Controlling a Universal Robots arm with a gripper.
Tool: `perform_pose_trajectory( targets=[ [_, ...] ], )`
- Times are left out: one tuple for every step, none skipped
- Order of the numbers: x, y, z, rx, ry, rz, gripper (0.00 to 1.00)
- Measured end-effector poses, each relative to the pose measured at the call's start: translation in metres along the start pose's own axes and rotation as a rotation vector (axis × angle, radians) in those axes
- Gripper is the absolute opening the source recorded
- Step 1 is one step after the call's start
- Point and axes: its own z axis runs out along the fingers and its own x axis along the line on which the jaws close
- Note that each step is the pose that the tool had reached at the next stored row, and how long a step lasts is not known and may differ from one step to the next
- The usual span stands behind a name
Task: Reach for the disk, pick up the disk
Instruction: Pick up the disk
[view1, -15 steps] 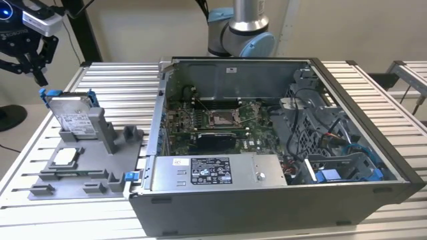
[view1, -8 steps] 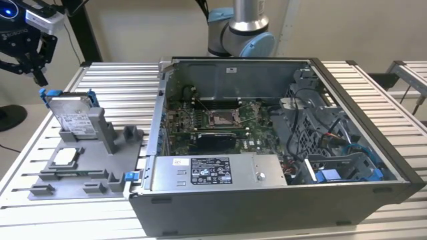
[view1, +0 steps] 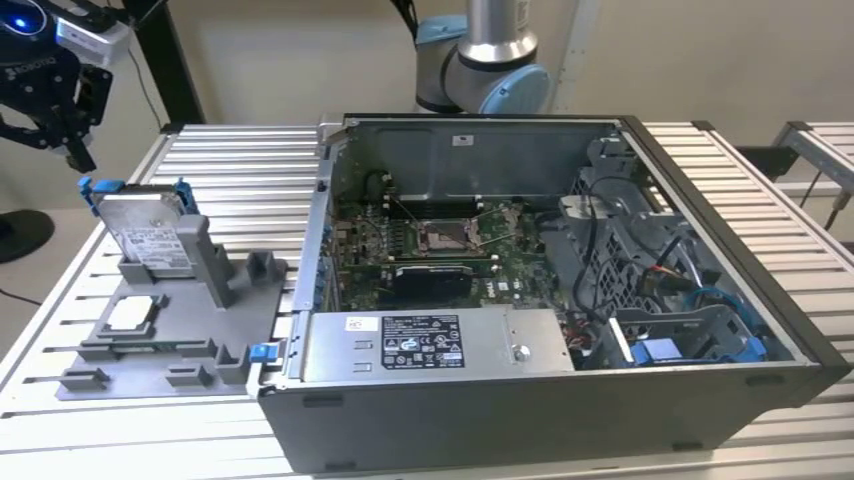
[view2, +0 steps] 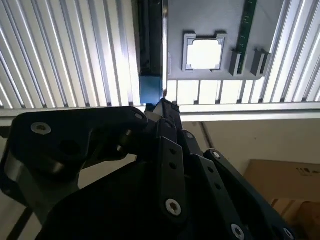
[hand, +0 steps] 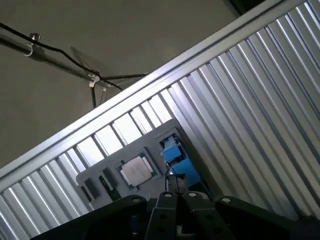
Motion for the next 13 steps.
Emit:
perform_pose_trajectory(
  targets=[
    [0.0000,0.0000,0.0000,0.0003,0.0005,-0.018,0.00],
    [0.0000,0.0000,0.0000,0.0011,0.0006,-0.033,0.00],
    [0.0000,0.0000,-0.0001,0.0032,0.0000,-0.052,0.00],
    [0.0000,0.0000,0.0000,0.0068,-0.0016,-0.068,0.00],
    [0.0000,0.0000,0.0002,0.0112,-0.0038,-0.083,0.00],
    [0.0000,0.0000,0.0004,0.0170,-0.0066,-0.099,0.00],
    [0.0000,0.0000,0.0006,0.0234,-0.0098,-0.114,0.00],
    [0.0000,0.0000,0.0009,0.0305,-0.0134,-0.130,0.00],
    [0.0000,-0.0001,0.0012,0.0361,-0.0163,-0.144,0.00],
    [0.0000,-0.0001,0.0016,0.0405,-0.0185,-0.157,0.00],
    [0.0000,-0.0002,0.0021,0.0424,-0.0195,-0.170,0.00],
    [0.0000,-0.0002,0.0026,0.0430,-0.0196,-0.187,0.00],
    [0.0000,-0.0002,0.0030,0.0431,-0.0193,-0.203,0.00]
  ],
)
